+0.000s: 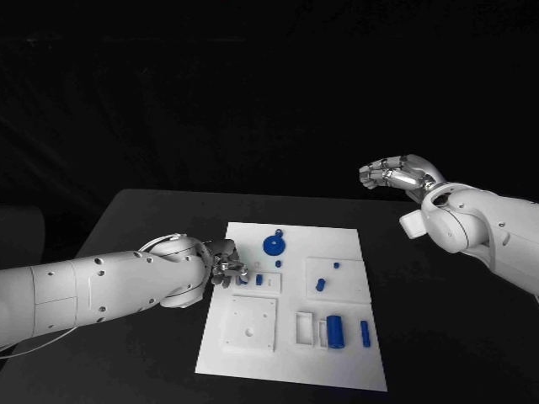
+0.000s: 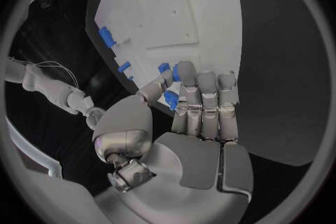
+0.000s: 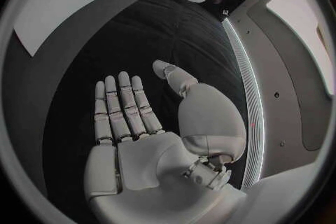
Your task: Assemble the parts on the task board
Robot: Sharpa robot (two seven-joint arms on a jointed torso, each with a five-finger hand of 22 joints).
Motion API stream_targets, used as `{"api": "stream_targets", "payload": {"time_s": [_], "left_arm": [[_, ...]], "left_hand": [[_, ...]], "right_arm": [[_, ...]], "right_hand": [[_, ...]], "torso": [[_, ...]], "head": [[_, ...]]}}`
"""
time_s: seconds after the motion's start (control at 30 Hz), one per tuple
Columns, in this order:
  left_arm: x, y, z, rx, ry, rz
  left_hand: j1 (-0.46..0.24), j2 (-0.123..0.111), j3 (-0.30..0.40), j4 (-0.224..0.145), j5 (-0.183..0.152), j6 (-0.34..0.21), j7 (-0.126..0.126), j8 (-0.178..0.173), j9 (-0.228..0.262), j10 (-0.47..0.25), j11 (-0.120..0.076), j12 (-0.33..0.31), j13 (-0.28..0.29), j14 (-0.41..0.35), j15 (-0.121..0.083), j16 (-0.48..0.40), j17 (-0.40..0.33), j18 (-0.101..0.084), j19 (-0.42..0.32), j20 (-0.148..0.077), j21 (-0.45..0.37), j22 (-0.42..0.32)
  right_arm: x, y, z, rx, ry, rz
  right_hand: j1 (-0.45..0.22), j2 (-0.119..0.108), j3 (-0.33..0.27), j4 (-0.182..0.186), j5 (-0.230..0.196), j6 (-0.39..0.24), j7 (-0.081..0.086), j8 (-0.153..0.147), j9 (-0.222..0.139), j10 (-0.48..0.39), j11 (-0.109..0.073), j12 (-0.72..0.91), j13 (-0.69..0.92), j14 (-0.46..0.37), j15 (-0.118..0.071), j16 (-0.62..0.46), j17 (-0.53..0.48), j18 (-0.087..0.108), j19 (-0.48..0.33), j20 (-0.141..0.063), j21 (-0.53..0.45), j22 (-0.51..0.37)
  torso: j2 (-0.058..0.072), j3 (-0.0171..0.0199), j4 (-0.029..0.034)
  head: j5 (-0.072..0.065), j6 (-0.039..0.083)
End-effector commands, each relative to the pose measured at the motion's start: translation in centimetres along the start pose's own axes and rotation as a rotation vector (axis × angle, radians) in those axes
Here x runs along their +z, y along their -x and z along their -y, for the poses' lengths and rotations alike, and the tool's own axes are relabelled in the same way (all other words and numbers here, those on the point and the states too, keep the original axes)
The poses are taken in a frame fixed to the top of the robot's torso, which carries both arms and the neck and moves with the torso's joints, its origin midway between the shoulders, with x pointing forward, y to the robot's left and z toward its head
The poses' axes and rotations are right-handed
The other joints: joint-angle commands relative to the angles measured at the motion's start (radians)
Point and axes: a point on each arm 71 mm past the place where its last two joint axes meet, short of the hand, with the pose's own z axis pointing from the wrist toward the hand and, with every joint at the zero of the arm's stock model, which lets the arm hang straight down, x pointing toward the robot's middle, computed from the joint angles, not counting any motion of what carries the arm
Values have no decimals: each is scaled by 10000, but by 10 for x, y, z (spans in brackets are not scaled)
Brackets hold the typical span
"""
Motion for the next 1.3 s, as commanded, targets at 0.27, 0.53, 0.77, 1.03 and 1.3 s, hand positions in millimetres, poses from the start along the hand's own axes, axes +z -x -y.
{"api": "stream_targets", "payload": {"time_s": [0.27,0.53,0.77,1.03,1.3], "left_arm": [[2,1,0,39,-116,55],[4,1,-1,102,-45,-127],[5,0,-1,149,-4,-240],[7,-2,0,176,26,-302],[8,-2,-1,190,43,-294]], "left_hand": [[53,77,320,265,-47,253,-207,67,3,55,-148,-2,30,17,-54,32,11,132,42,-711,63,203],[54,75,332,269,-73,239,-203,62,-1,43,-144,-13,36,8,-53,22,10,129,35,-710,63,199],[53,74,336,270,-83,232,-200,60,-3,37,-141,-17,39,4,-52,18,10,128,31,-709,62,197],[54,75,340,271,-87,229,-199,59,-4,34,-140,-19,42,2,-52,16,10,127,29,-709,62,197],[57,75,344,270,-90,226,-198,58,-4,31,-140,-21,44,0,-52,14,11,127,27,-709,63,196]], "right_arm": [[0,-2,0,17,72,-172],[0,-2,0,21,70,-183],[0,-3,0,26,71,-199],[0,-2,0,25,66,-198],[0,-3,0,29,75,-213]], "right_hand": [[-24,66,-34,4,191,55,123,25,-25,84,-8,-60,-13,-80,25,45,-52,-166,-82,-8,-99,44],[-27,65,-38,6,210,56,123,26,-27,85,-8,-61,-13,-82,25,49,-60,-167,-80,-7,-107,50],[-28,66,-39,7,218,58,123,27,-27,86,-8,-61,-12,-82,25,52,-63,-167,-79,-7,-110,53],[-26,79,-37,10,227,60,122,29,-28,88,-9,-61,-12,-82,25,56,-69,-165,-77,-8,-115,59],[-27,78,-40,10,230,60,122,29,-29,89,-9,-62,-12,-83,25,58,-72,-166,-76,-8,-119,61]], "torso": [[6,-2,-16],[1,0,-15],[0,2,-13],[2,-1,-15],[-1,2,-16]], "head": [[12,12],[9,-6],[7,-15],[14,-37],[18,-49]]}}
